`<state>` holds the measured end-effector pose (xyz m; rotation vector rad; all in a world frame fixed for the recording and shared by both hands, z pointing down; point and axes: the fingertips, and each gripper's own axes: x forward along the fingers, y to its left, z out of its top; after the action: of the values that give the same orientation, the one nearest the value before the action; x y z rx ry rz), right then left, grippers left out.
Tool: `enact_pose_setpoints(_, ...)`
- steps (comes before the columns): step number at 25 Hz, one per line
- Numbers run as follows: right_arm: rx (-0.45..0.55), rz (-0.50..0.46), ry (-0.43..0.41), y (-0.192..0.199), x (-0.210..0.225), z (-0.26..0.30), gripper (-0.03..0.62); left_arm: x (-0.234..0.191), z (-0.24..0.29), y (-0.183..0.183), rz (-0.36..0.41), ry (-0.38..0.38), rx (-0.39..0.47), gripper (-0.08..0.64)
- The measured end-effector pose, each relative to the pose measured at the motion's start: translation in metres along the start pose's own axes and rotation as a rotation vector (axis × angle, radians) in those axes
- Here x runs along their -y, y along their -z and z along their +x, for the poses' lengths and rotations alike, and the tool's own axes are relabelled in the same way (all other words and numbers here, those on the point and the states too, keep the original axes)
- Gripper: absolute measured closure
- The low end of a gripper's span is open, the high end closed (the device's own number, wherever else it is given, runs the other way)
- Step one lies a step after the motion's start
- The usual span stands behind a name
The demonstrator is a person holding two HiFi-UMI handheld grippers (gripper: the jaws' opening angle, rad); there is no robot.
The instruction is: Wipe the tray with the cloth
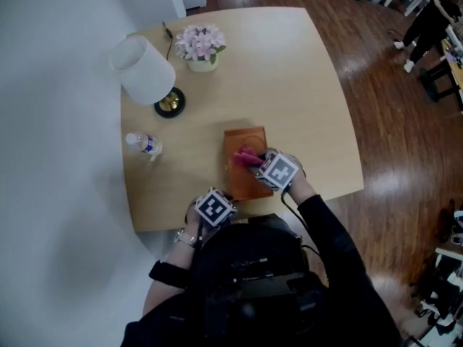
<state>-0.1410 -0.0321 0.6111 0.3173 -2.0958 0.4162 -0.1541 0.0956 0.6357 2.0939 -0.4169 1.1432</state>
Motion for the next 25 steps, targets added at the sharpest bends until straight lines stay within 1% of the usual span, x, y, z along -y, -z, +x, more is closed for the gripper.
enact_pose_setpoints(2, -0.021, 0.013, -0.043, 0.014, -0.025, 0.0, 0.515, 0.001, 0.001, -0.001, 0.01, 0.01, 0.004, 0.472)
enact_pose_setpoints(4, -0.026, 0.028, -0.057, 0.026, -0.044, -0.003, 0.515, 0.001, 0.001, -0.002, 0.019, 0.015, 0.007, 0.472)
enact_pose_setpoints(6, -0.011, 0.06, -0.052, 0.034, -0.056, -0.008, 0.515, 0.001, 0.001, -0.004, 0.026, 0.024, 0.011, 0.472)
enact_pose_setpoints(8, 0.012, 0.101, -0.029, 0.039, -0.062, -0.011, 0.515, 0.003, 0.001, -0.003, 0.034, 0.032, 0.009, 0.472)
enact_pose_setpoints(10, 0.017, 0.135, -0.029, 0.043, -0.067, -0.012, 0.515, 0.001, 0.001, -0.001, 0.047, 0.028, -0.002, 0.472)
enact_pose_setpoints(12, 0.018, 0.132, -0.043, 0.04, -0.074, -0.015, 0.517, 0.001, 0.003, 0.0, 0.056, 0.031, -0.007, 0.472)
enact_pose_setpoints(16, -0.007, 0.098, -0.049, 0.044, -0.081, -0.017, 0.517, 0.002, 0.003, -0.003, 0.057, 0.033, 0.009, 0.472)
enact_pose_setpoints(19, 0.041, 0.121, -0.079, 0.037, -0.072, -0.025, 0.517, 0.001, 0.004, -0.004, 0.049, 0.019, 0.013, 0.472)
enact_pose_setpoints(21, 0.078, 0.133, -0.068, 0.028, -0.052, -0.037, 0.517, 0.001, 0.004, -0.006, 0.045, 0.013, 0.014, 0.472)
enact_pose_setpoints(23, 0.089, 0.123, -0.019, 0.018, -0.021, -0.046, 0.517, 0.001, 0.004, -0.006, 0.038, 0.008, 0.006, 0.472)
enact_pose_setpoints(25, 0.08, 0.096, 0.055, 0.012, 0.018, -0.051, 0.517, 0.003, 0.005, -0.004, 0.029, 0.012, -0.005, 0.472)
